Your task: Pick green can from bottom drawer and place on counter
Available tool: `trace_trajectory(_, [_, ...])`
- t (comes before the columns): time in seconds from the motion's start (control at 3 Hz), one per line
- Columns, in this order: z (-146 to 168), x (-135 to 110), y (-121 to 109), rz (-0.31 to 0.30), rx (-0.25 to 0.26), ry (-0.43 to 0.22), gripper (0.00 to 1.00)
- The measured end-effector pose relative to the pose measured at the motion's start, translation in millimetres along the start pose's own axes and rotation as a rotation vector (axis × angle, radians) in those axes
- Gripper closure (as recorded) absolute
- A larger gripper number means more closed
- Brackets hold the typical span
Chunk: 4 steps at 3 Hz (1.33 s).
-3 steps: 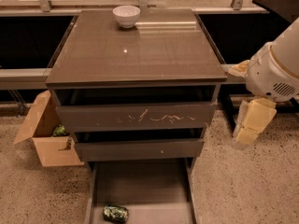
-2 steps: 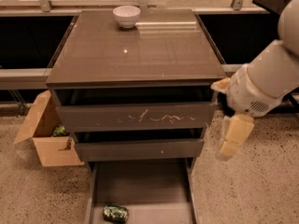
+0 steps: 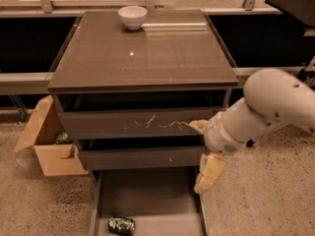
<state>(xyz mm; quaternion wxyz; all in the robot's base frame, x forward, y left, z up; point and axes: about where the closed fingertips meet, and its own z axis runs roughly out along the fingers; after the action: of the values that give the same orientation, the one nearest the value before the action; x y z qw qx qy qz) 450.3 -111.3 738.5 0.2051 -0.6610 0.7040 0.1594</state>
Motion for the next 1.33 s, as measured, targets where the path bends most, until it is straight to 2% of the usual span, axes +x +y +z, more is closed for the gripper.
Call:
trace_trajectory(0.33, [45.9, 0.8, 2.6, 0.008, -0.047, -0.052, 0.0])
trace_trajectory(0.67, [46.0, 0.8, 2.5, 0.008, -0.047, -0.052, 0.0])
trace_trajectory(1.0, [82.5, 11.6, -6.7, 0.002, -0.054, -0.058, 0.0])
trace_trajectory(1.33, [134.1, 22.7, -13.5, -0.021, -0.063, -0.07, 0.0])
